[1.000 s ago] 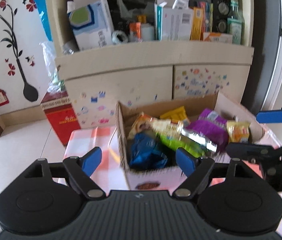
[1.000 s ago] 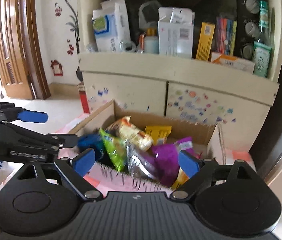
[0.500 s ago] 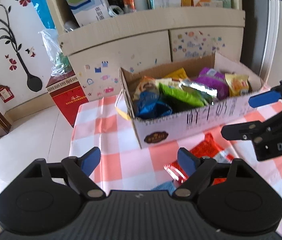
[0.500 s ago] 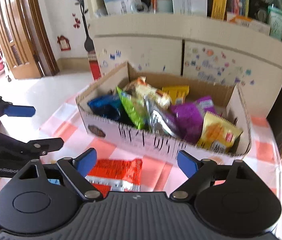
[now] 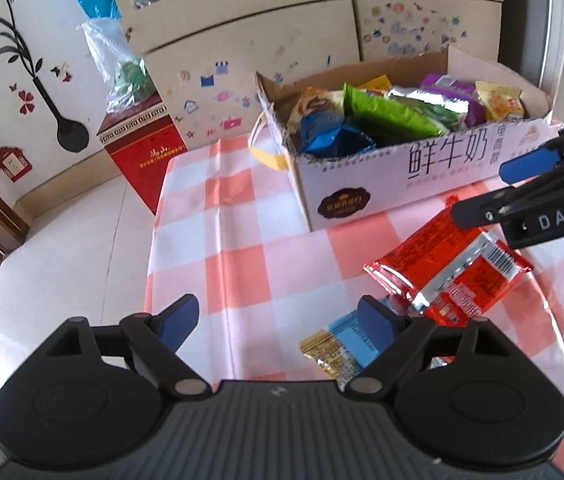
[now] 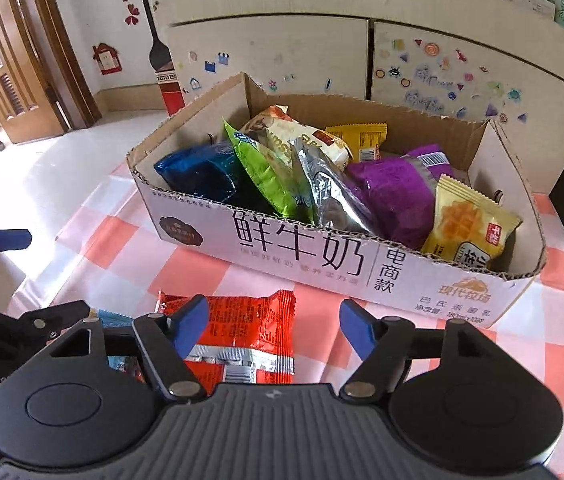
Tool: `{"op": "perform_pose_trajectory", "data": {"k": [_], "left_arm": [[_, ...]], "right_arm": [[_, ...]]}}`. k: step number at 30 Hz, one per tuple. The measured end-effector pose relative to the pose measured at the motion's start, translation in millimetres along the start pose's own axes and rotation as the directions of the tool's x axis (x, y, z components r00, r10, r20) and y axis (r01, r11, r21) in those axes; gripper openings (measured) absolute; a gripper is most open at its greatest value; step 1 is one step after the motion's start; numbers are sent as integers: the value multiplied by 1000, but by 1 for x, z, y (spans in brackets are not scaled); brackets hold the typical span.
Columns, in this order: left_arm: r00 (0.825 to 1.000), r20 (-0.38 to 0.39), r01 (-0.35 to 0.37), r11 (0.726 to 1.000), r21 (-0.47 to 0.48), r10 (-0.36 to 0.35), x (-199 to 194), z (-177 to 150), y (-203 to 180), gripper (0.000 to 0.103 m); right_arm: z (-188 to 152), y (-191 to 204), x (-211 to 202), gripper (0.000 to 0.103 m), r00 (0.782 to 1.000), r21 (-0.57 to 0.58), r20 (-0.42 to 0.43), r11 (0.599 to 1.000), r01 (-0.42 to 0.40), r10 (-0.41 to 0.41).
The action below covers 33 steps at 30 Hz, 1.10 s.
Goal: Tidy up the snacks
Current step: 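Move the right tool to the red packet while the left tool reaches the blue packet, then grasp the red packet with the right tool while the left tool grasps the blue packet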
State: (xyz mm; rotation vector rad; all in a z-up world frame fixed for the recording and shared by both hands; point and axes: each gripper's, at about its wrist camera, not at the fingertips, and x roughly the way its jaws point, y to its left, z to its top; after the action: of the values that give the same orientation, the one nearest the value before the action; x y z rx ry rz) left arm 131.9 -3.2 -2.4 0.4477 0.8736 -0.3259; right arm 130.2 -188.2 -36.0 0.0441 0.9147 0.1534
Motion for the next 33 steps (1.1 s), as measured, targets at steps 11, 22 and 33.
{"op": "perform_pose_trajectory", "data": {"k": [11, 22, 33], "left_arm": [[999, -39, 14, 1000, -26, -15, 14, -5, -1, 87], [997, -62, 34, 999, -21, -35, 18, -15, -3, 91], [998, -59, 6, 1000, -21, -7, 0, -33, -1, 91]], "right_arm": [[1, 9, 22, 79, 998, -7, -27, 999, 49, -49], [-4, 3, 16, 84, 996, -27, -72, 998, 50, -51], [-39, 2, 1, 86, 982, -152, -184, 988, 6, -34]]}}
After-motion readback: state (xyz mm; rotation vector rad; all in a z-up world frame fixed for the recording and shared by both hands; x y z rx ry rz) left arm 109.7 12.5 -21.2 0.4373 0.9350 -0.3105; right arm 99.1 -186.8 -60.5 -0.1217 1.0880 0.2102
